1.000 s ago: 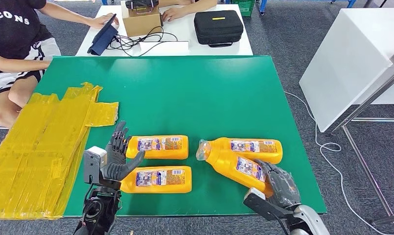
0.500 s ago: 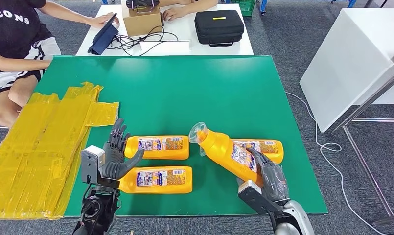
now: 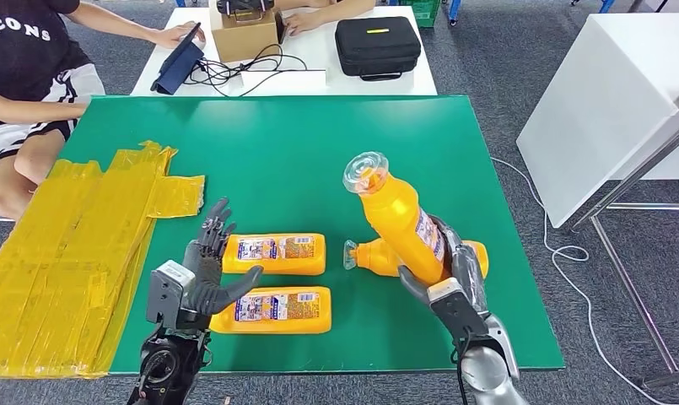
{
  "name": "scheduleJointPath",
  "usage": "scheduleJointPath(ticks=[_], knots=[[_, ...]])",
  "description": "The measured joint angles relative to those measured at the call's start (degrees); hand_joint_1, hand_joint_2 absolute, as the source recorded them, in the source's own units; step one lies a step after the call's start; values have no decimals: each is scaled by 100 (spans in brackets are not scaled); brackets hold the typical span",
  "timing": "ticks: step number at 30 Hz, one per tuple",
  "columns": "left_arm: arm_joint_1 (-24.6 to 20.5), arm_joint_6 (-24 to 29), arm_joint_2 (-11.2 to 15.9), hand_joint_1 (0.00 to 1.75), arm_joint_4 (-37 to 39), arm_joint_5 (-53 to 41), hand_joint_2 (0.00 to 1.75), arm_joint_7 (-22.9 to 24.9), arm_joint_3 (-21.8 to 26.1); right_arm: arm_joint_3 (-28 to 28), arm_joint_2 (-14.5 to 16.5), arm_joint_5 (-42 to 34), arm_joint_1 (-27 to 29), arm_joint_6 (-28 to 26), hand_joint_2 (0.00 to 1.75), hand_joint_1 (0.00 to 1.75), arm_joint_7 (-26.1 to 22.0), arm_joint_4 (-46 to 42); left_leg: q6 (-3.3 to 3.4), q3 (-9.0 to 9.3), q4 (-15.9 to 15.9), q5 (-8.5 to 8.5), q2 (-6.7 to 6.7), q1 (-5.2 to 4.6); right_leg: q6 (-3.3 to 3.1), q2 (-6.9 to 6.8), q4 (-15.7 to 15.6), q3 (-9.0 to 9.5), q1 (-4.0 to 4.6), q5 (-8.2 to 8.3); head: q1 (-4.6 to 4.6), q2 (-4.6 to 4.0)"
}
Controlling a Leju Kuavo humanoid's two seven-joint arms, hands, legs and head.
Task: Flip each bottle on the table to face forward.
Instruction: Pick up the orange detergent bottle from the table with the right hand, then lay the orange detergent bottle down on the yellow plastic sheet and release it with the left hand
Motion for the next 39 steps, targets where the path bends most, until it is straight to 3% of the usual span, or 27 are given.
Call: scheduleJointPath(ticks=[12, 23, 39], knots=[[-5, -588, 245, 0, -257, 315, 175, -123, -774, 494, 310, -260, -837, 320, 175, 175, -146, 885, -1, -4, 0, 1, -2, 0, 0, -1, 0, -4, 0, 0, 1, 0], [-54, -857, 364, 0, -259, 712, 175, -228, -930, 1041, 540, -417, -1258, 402, 175, 175, -231, 1653, -1, -6, 0, 1, -2, 1, 0, -1, 1, -7, 0, 0, 1, 0], [-437, -1001, 371, 0, -29, 953, 175, -177, -958, 1416, 871, -215, -1421, 295, 175, 175, -234, 2165, -1, -7, 0, 2, 0, 0, -1, 0, 1, -11, 0, 1, 1, 0]])
